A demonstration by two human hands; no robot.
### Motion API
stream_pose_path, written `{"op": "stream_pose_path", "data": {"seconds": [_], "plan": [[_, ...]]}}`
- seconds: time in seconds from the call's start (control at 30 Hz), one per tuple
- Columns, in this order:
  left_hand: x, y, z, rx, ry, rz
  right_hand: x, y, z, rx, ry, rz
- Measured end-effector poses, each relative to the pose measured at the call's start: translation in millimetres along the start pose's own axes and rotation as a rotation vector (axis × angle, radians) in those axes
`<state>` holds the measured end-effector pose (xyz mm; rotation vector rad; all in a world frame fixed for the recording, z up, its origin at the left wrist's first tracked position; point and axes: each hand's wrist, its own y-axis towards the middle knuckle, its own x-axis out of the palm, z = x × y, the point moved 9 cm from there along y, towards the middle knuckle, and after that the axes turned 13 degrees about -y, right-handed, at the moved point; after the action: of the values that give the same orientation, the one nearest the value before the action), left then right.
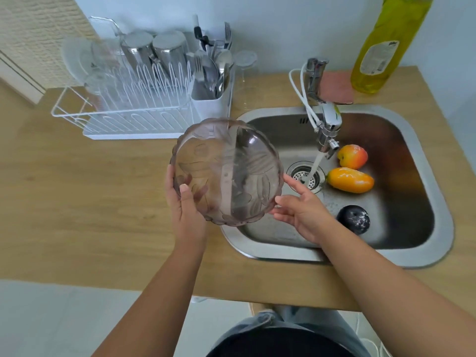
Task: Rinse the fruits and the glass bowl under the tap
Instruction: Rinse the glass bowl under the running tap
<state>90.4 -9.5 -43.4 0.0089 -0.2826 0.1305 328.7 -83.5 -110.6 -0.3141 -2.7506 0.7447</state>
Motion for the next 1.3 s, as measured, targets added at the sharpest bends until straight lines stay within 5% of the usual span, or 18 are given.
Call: {"op": "stream_pose_path", "data": {"seconds": [0.33, 0.5, 0.63, 0.73, 0.8, 0.9, 1.3], "plan": [[6, -3, -6, -0.057, -0.094, -0.048, -23, -16, -9, -0.057, -0.064, 0.129], [34, -13, -26, -0.201, -0.115, -0.102, -69, -29, -20, -0.114, -0.584, 0.473], [62, -20, -36, -0.178, -0.011, -0.183, -65, -52, -65, -0.586, -1.339, 0.766], [80, -25, -46, -0.169, 0.035, -0.254, -38, -39, -66, -0.635, -1.594, 0.59], [89, -30, -54, -0.219, -0.005, -0.25, -34, -20, -55, -0.331, -1.758, 0.42], [102, -36, -62, -0.282, -0.065, -0.256, -41, -5, -52, -0.052, -1.815, 0.379], [115, -39, -63, -0.306, -0.089, -0.263, -45, -2, -54, -0.082, -1.801, 0.374]]}}
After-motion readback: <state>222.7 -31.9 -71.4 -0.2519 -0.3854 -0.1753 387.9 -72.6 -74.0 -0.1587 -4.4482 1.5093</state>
